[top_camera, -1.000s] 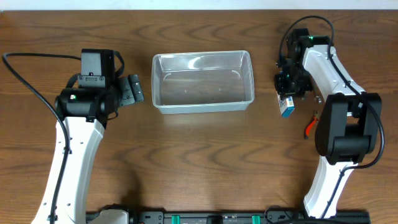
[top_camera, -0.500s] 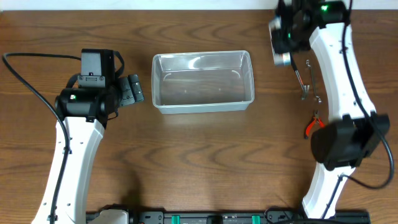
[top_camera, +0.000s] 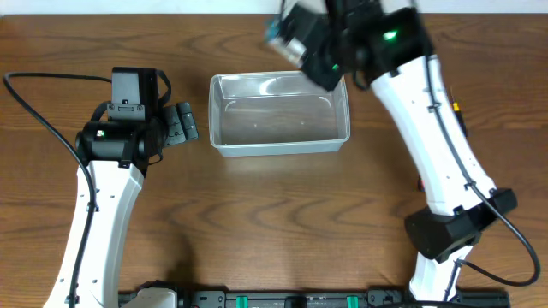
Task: Pack container
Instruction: 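Carry the box left and lower it into the container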
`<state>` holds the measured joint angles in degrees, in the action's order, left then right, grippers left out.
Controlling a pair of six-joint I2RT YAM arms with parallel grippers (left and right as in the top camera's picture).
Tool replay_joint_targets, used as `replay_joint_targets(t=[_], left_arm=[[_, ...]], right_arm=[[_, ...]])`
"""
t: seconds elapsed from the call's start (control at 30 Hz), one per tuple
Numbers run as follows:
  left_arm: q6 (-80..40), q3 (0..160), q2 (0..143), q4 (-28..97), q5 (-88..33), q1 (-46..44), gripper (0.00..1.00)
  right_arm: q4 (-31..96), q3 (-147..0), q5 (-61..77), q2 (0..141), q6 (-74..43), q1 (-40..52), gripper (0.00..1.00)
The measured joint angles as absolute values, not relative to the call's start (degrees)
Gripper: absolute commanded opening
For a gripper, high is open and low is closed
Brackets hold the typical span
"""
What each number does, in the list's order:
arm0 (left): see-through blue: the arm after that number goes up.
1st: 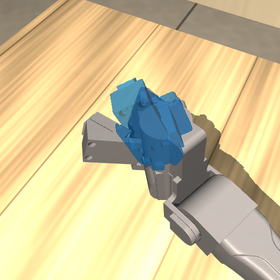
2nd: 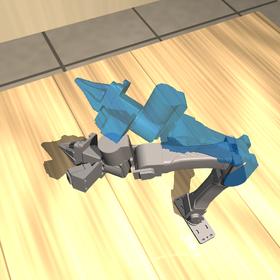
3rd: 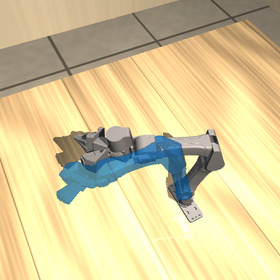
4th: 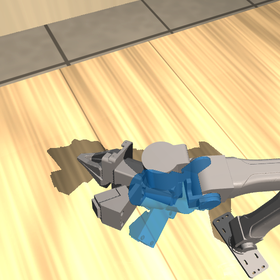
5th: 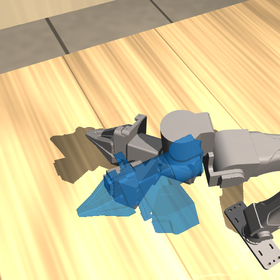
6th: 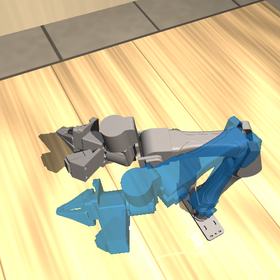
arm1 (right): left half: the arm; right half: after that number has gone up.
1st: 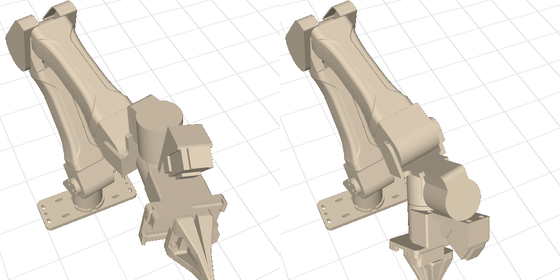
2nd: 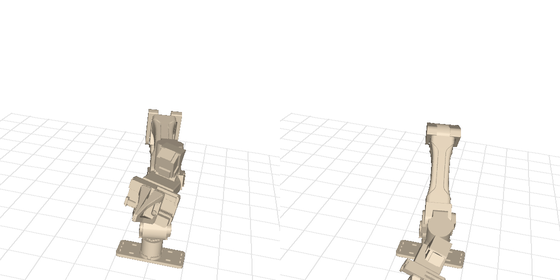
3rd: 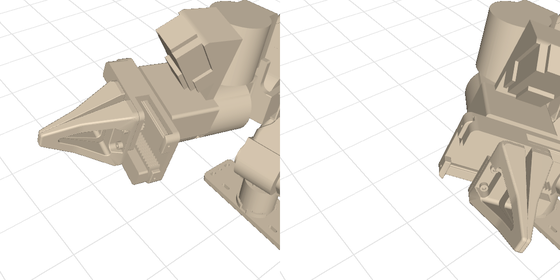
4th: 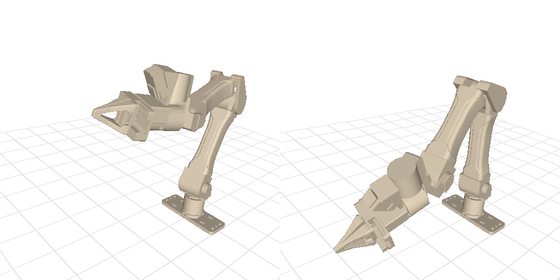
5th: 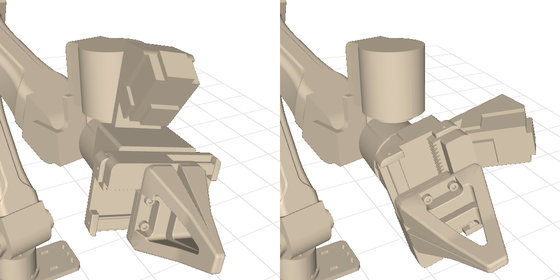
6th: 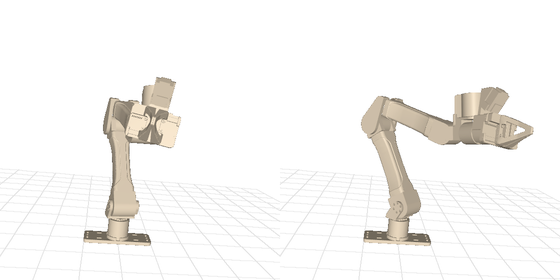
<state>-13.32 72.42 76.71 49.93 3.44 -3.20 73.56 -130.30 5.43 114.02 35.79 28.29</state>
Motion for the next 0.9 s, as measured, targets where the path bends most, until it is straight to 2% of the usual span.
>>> replay_joint_targets(t=[0.33, 0.57, 0.83, 0.87, 0.9], left_arm=[[-13.32, 72.42, 76.71, 49.91, 3.44, -3.2, 0.98], [-13.32, 72.42, 76.71, 49.93, 3.44, -3.2, 0.98], [-13.32, 72.42, 76.71, 49.93, 3.44, -3.2, 0.98], [-13.32, 72.42, 76.71, 49.93, 3.44, -3.2, 0.98], [-13.32, 72.42, 76.71, 49.93, 3.44, -3.2, 0.98]], right_arm=[[72.18, -114.32, 6.02, 114.3, 51.03, 30.89, 0.03], [68.01, -105.21, 6.02, 114.5, 53.49, 30.89, 0.03], [65.58, -101.56, 6.02, 114.52, 53.82, 30.89, 0.03], [65.34, -101.47, 6.02, 114.52, 53.82, 30.89, 0.04], [65.14, -101.45, 6.02, 114.52, 53.82, 30.89, 0.14]])
